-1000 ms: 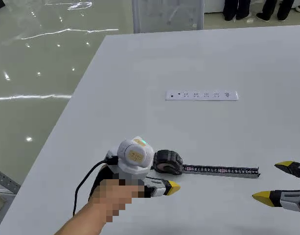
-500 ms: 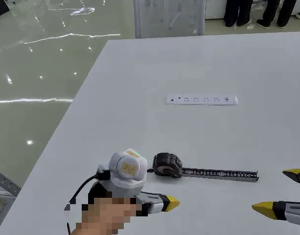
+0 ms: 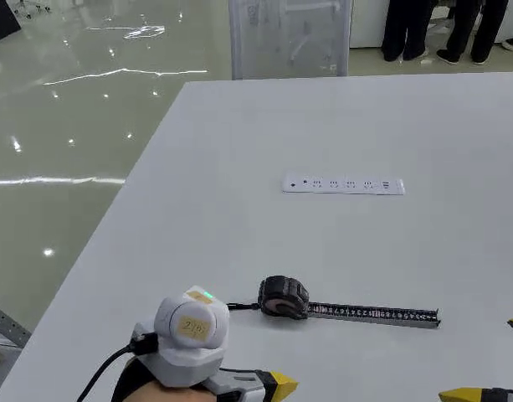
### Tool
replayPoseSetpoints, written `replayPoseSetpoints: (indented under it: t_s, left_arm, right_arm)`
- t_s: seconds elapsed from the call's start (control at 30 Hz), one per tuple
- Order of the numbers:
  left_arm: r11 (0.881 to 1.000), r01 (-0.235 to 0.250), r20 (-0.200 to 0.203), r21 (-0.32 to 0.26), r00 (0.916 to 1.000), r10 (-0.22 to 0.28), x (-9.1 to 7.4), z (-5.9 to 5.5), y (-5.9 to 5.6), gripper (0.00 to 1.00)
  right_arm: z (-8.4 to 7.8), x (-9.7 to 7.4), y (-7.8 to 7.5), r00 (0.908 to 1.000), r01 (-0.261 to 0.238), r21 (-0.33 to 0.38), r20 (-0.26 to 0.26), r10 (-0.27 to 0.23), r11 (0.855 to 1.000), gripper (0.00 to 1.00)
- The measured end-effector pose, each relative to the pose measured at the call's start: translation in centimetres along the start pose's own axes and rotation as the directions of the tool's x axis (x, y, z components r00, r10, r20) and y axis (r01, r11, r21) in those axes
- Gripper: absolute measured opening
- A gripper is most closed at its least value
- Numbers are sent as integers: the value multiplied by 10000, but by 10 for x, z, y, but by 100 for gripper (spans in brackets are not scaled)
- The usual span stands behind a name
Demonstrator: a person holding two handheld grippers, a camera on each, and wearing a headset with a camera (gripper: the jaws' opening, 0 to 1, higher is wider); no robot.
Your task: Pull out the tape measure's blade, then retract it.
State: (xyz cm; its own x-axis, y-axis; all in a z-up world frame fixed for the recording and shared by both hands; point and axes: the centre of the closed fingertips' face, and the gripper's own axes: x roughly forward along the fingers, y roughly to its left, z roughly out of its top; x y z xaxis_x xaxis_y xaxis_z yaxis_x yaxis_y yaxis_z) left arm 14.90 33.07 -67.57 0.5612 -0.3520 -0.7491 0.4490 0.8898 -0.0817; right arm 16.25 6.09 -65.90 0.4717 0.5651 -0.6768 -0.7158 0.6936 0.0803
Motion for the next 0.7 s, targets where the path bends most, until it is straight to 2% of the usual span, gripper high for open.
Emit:
replayPoseSetpoints:
  t_s: [0.1, 0.2, 0.3, 0.53, 0.7]
  left_arm:
    - [9996, -213, 15, -209, 9998, 214, -8, 0, 3, 95]
    - [9991, -159, 113, -387, 9998, 164, -13, 3, 2, 95]
    - [9993, -258, 121, -287, 9996, 261, -18, 6, 0, 96]
    - [9974, -615, 269, -374, 9977, 625, -30, 11, 2, 100]
    - [9973, -572, 220, -464, 9981, 583, -38, 8, -5, 100]
  right_arm:
    - [-2, -7, 1, 9999, 95, 97, -61, -95, 9999, 91]
    - [-3, -13, 4, 9999, 140, 222, -54, -139, 9997, 93]
    - [-2, -20, 5, 9994, 332, 453, -48, -330, 9984, 95]
    - [-2, -34, 15, 9992, 399, 681, -98, -393, 9969, 100]
    - [0, -45, 18, 9985, 549, 807, -50, -546, 9952, 100]
